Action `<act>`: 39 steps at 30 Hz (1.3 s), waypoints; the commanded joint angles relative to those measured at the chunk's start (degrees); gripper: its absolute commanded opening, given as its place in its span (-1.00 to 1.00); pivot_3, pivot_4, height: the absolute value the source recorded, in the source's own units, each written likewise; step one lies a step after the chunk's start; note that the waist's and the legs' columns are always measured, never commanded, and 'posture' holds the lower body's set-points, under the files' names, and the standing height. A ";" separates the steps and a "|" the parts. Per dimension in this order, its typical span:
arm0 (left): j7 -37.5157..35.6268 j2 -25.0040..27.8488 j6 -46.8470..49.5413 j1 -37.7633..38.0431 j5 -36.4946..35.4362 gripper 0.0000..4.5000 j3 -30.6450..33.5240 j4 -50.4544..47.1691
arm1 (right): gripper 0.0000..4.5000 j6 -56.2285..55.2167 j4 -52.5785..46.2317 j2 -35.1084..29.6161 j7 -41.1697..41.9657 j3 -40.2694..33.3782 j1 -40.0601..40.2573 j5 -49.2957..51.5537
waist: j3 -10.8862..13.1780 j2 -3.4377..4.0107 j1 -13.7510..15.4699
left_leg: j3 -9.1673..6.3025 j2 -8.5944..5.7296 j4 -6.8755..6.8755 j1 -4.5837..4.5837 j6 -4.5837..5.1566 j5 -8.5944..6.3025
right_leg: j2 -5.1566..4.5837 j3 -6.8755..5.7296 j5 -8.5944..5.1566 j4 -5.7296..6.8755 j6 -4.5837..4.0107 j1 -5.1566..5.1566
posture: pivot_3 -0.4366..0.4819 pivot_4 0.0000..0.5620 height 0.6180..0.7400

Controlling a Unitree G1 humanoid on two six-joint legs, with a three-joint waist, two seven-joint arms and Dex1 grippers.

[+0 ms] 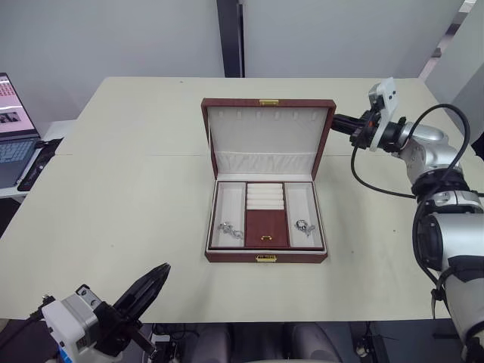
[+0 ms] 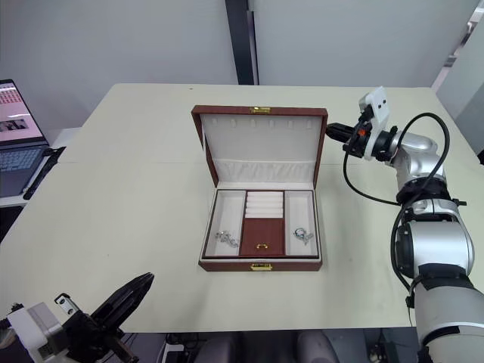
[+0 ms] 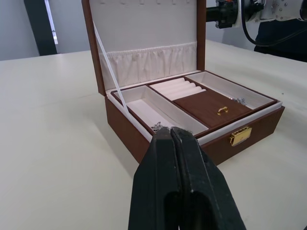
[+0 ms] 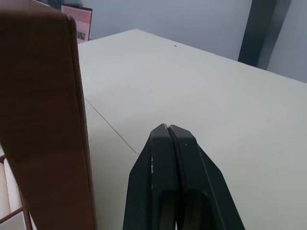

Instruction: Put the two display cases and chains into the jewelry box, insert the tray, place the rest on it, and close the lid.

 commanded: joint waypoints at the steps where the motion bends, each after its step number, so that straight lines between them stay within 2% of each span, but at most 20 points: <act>1: 2.23 0.28 -0.08 0.98 0.13 -1.00 -0.91 -4.17 | -0.99 -1.60 1.34 0.26 2.65 -1.41 -3.18 -0.25 | 0.01 0.01 0.01 | -0.01 0.00 0.00 0.00 0.00 0.00 | 0.00 -0.01 0.00 0.00 0.00 0.00 | -0.05 -0.47 1.00; 6: 8.41 1.26 4.32 0.56 0.51 -1.00 -2.29 -9.87 | -0.99 1.20 -0.29 0.83 10.00 -1.60 -4.32 0.73 | 0.03 0.05 -0.20 | -0.01 0.01 0.01 0.00 0.00 0.00 | 0.00 0.00 0.00 0.03 0.00 0.00 | -0.05 -0.47 1.00; 12: 12.65 2.66 7.58 -0.99 0.62 -1.00 -3.11 -11.59 | -0.99 7.54 -6.64 0.29 17.97 -1.46 -2.71 2.40 | 0.10 0.17 -0.23 | -0.04 0.02 0.00 0.00 0.00 0.00 | 0.01 -0.01 0.00 0.03 0.00 -0.01 | -0.05 -0.47 1.00; 16: 13.96 3.19 9.29 -1.36 0.61 -1.00 -3.39 -10.30 | -0.99 13.62 -17.80 -1.03 22.54 -0.23 2.28 4.26 | 0.10 0.16 -0.15 | -0.08 0.01 0.00 -0.02 0.00 0.00 | 0.00 -0.04 0.00 0.02 0.00 0.00 | -0.05 -0.47 1.00; 19: 13.37 2.90 8.52 -1.00 0.93 -1.00 -3.23 -8.15 | -0.99 20.18 -30.19 -4.11 25.85 2.10 8.91 7.62 | 0.10 0.16 0.31 | -0.12 0.00 0.01 -0.03 0.00 0.00 | -0.01 -0.07 0.00 0.01 0.00 0.02 | -0.05 -0.47 1.00; 21: 12.78 2.48 7.55 -0.59 1.40 -1.00 -3.43 -6.62 | -0.99 23.31 -37.84 -6.27 26.10 3.19 13.48 9.85 | 0.10 0.16 0.55 | -0.15 -0.02 0.02 -0.09 0.00 0.00 | -0.03 -0.11 0.00 -0.02 0.00 0.00 | -0.05 -0.47 1.00; 24: 11.82 2.02 6.06 -0.28 1.98 -1.00 -3.87 -4.83 | -0.99 26.22 -43.54 -8.12 24.81 2.48 17.65 11.05 | 0.11 0.16 0.72 | -0.14 -0.02 0.03 -0.09 0.00 0.00 | -0.02 -0.10 0.00 0.00 0.00 -0.02 | -0.05 -0.47 1.00; 29: 11.32 2.08 5.81 -0.20 1.37 -1.00 -2.79 -2.15 | -0.99 26.44 -46.44 -11.02 17.88 -1.37 23.03 11.22 | 0.11 0.15 0.86 | -0.13 -0.02 0.03 -0.04 0.00 0.00 | 0.03 -0.11 0.00 -0.01 0.00 0.02 | -0.05 -0.47 1.00; 33: 12.93 4.34 8.37 -4.00 -0.90 -1.00 1.01 0.99 | -0.99 26.96 -48.88 -14.11 13.11 -5.64 29.02 12.13 | 0.12 0.13 1.29 | -0.13 -0.05 0.03 -0.06 0.00 0.00 | 0.03 -0.11 0.00 -0.02 0.00 0.01 | -0.05 -0.47 1.00; 36: 15.26 8.39 13.78 -8.77 -3.07 -0.75 4.26 4.18 | -0.76 26.52 -52.19 -16.62 10.29 -8.38 36.88 11.86 | 0.11 0.13 1.81 | -0.23 -0.06 0.04 -0.09 0.00 0.00 | 0.03 -0.20 0.00 -0.03 0.00 0.04 | -0.05 -0.47 1.00; 39: 15.94 13.03 18.59 -14.37 -4.78 -0.29 6.96 9.13 | -0.38 26.35 -55.02 -17.68 7.74 -11.38 43.58 12.74 | 0.11 0.14 1.61 | -0.22 -0.06 0.05 -0.08 0.00 0.00 | 0.03 -0.18 0.00 -0.01 0.00 0.04 | -0.05 -0.47 1.00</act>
